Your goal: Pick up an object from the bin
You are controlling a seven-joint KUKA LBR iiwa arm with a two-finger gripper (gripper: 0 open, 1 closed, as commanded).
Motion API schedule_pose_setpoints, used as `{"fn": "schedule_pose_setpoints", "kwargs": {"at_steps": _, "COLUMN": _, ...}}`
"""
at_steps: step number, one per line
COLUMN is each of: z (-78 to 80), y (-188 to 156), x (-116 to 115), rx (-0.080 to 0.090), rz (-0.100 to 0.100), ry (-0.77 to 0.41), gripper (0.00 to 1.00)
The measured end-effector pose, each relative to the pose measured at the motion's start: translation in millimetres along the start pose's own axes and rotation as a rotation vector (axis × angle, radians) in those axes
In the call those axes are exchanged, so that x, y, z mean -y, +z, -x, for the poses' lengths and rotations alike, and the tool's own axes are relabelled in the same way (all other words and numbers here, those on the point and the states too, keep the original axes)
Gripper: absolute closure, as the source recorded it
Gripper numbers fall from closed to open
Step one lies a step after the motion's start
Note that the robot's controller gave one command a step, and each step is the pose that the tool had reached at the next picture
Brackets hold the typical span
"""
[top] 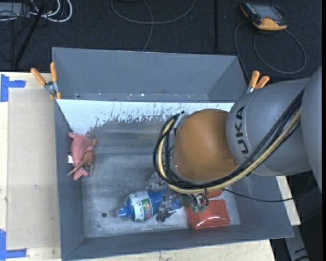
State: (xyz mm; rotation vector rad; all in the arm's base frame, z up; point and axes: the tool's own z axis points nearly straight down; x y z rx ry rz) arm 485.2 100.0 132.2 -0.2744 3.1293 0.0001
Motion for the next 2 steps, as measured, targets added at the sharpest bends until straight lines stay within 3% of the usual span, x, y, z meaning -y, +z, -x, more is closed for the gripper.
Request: {"fn": "schedule_pose_setpoints", "kwargs": {"at_steps": 2, "z": -1.6, "y": -25, "x": 0, "rx": -0.006, "rz": 0.0, "ry": 0.001, "gripper": 1.0}}
